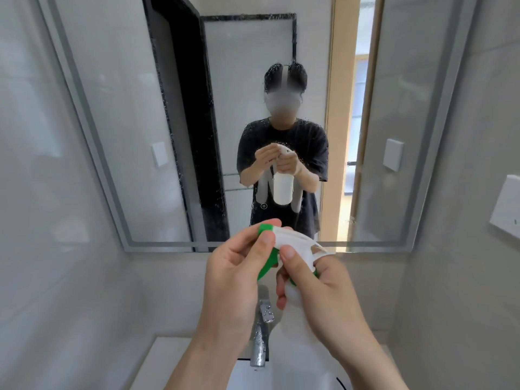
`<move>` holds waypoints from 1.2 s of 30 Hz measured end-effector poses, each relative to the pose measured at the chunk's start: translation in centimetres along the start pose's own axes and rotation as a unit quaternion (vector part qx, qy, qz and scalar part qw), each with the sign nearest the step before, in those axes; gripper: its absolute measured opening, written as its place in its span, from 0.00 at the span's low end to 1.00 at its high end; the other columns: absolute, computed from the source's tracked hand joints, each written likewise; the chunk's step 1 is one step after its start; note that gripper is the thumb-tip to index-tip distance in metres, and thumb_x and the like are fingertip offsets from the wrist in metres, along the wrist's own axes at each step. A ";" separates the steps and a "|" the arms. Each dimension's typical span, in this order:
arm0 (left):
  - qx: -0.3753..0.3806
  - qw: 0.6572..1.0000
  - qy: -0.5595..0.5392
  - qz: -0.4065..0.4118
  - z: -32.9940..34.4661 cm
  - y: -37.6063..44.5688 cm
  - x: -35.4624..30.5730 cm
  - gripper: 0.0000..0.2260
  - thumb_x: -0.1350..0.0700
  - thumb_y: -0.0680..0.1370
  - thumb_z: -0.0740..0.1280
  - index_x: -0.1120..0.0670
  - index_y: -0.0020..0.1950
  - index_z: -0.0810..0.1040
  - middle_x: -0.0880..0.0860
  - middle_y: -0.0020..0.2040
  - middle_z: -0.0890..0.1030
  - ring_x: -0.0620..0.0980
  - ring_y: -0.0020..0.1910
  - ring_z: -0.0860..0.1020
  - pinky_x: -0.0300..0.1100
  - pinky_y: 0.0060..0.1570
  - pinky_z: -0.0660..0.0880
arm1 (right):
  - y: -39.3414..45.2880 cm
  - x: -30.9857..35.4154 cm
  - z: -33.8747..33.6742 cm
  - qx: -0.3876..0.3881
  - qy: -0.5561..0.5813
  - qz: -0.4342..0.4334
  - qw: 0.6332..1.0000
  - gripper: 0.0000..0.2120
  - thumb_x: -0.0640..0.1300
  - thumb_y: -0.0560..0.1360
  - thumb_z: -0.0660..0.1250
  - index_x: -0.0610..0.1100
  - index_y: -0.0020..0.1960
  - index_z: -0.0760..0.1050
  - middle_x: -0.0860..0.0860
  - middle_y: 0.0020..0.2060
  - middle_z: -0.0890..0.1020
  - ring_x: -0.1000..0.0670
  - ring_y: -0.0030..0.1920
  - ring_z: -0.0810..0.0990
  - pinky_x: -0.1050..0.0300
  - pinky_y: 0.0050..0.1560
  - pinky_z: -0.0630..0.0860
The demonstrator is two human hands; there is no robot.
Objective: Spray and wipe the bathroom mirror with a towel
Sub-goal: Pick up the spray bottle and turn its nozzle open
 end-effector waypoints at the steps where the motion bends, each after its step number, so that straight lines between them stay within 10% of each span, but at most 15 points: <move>1: -0.006 1.000 -0.005 0.002 0.2 0.0 0.0 0.07 0.53 0.73 0.74 0.53 0.48 0.88 0.57 0.44 0.87 0.52 0.42 0.84 0.47 0.37 0.77 | 0.0 0.0 -0.1 -0.005 -0.002 0.002 1.000 0.16 0.52 0.80 0.64 0.42 0.40 0.80 0.46 0.26 0.77 0.51 0.27 0.77 0.63 0.32 0.73; 11: -0.068 0.997 -0.036 -0.017 1.0 0.3 1.2 0.09 0.54 0.73 0.71 0.58 0.48 0.86 0.55 0.38 0.83 0.51 0.34 0.77 0.42 0.27 0.71 | 0.1 0.3 -0.8 -0.051 -0.001 0.013 0.999 0.15 0.46 0.82 0.64 0.49 0.37 0.78 0.43 0.26 0.76 0.47 0.27 0.75 0.62 0.28 0.73; 19: -0.082 0.994 -0.048 -0.046 1.3 -0.1 2.0 0.11 0.50 0.71 0.76 0.57 0.42 0.83 0.56 0.36 0.79 0.54 0.32 0.75 0.41 0.23 0.68 | -0.3 -0.3 -1.2 -0.061 -0.004 0.019 0.998 0.19 0.47 0.81 0.65 0.36 0.36 0.74 0.44 0.25 0.75 0.47 0.27 0.74 0.60 0.28 0.74; 25: 0.007 0.996 -0.078 -0.028 2.6 -0.2 1.0 0.11 0.55 0.76 0.71 0.51 0.58 0.84 0.53 0.40 0.82 0.49 0.38 0.79 0.39 0.34 0.76 | -0.2 -0.1 -1.5 -0.050 0.022 0.029 0.998 0.19 0.47 0.81 0.66 0.35 0.38 0.74 0.43 0.26 0.74 0.46 0.27 0.74 0.60 0.28 0.74; 36: -0.039 0.995 -0.064 -0.060 2.7 -0.2 1.9 0.10 0.49 0.70 0.72 0.54 0.44 0.84 0.53 0.33 0.79 0.51 0.30 0.74 0.39 0.21 0.65 | 0.0 -0.2 -1.6 -0.051 0.020 0.021 0.998 0.19 0.46 0.81 0.66 0.35 0.37 0.75 0.46 0.25 0.76 0.48 0.27 0.75 0.60 0.30 0.74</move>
Point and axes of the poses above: each hand's wrist, its own y-axis towards the middle knuckle, its own z-axis out of the palm, x = y × z, the point moved 8 cm from there along y, towards the middle knuckle
